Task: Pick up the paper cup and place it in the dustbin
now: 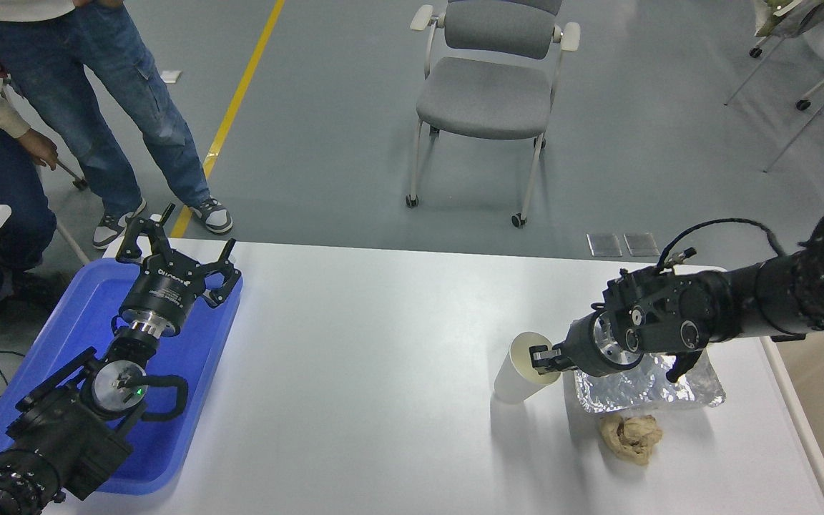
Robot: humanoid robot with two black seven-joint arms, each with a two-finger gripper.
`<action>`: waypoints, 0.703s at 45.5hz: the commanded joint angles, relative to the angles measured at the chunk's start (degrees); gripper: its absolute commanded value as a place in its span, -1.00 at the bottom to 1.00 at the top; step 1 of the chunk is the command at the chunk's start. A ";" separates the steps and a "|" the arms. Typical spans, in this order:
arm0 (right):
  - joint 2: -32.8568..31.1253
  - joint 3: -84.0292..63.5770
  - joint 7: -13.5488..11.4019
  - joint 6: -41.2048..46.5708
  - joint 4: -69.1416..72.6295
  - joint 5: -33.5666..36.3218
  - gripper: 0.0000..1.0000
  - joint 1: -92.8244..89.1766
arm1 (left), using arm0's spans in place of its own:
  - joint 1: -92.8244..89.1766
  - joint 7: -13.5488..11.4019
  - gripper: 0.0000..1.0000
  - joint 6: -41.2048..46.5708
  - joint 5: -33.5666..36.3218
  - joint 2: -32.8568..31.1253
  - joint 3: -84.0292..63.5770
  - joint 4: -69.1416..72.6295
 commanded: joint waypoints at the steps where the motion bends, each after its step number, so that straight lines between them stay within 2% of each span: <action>1: -4.76 -3.36 -0.04 2.11 10.81 0.44 -1.00 12.48 | 0.00 0.00 1.00 0.01 0.00 0.00 0.00 0.00; 14: -9.07 -6.96 -0.04 18.10 14.77 1.85 -1.00 25.93 | 0.00 0.00 1.00 0.01 0.00 0.00 0.00 0.00; 28: -10.56 -10.48 -0.04 35.76 14.86 2.29 -1.00 39.55 | 0.00 0.00 1.00 0.01 0.09 0.00 0.00 0.00; 32: -10.56 -11.09 -0.04 36.21 14.95 2.29 -1.00 43.95 | 0.00 0.00 1.00 0.01 0.09 0.00 0.00 0.00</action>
